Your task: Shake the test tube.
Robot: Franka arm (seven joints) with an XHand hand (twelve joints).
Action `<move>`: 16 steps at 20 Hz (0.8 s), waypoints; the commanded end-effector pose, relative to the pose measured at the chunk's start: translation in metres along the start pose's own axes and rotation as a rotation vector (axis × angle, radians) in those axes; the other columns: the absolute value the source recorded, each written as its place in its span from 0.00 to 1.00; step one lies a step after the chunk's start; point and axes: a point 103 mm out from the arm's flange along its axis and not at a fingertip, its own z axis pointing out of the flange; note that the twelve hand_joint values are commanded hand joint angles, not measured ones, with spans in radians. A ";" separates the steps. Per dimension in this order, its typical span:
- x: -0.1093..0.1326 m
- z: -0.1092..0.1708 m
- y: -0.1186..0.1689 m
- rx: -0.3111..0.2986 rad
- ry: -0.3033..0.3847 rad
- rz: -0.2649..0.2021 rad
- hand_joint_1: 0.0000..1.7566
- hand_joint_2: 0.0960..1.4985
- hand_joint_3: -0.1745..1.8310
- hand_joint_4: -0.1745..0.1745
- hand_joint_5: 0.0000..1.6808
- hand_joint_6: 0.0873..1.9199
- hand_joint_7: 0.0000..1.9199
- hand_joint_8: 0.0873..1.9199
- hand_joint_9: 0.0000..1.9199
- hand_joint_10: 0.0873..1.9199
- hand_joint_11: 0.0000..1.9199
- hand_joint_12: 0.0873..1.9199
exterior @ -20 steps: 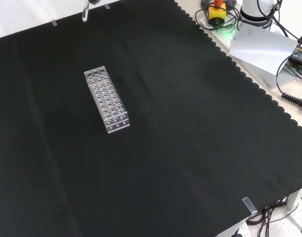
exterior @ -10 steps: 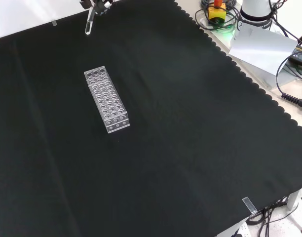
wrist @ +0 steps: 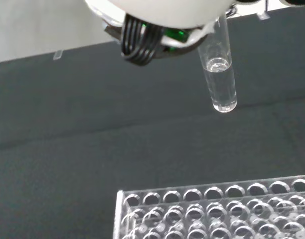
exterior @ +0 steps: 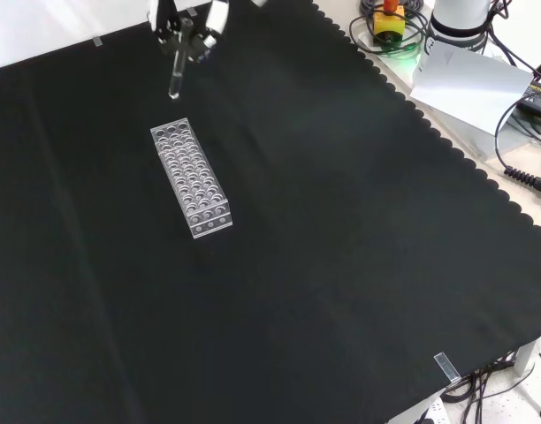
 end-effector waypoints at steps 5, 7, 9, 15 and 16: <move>-0.172 0.003 -0.013 0.014 -0.083 0.327 0.69 0.44 0.39 0.00 0.74 0.33 0.86 0.27 0.81 0.26 0.66 0.41; -0.188 0.002 -0.017 0.015 -0.095 0.365 0.69 0.44 0.39 0.00 0.74 0.33 0.86 0.27 0.81 0.26 0.66 0.41; -0.202 0.000 -0.022 0.013 -0.107 0.400 0.69 0.43 0.39 0.00 0.74 0.33 0.86 0.27 0.81 0.26 0.66 0.41; -0.224 -0.008 -0.027 0.001 -0.113 0.454 0.69 0.43 0.39 0.00 0.74 0.33 0.86 0.27 0.81 0.26 0.66 0.41; -0.222 -0.009 -0.026 -0.001 -0.111 0.449 0.69 0.43 0.39 0.00 0.74 0.33 0.86 0.27 0.81 0.26 0.66 0.41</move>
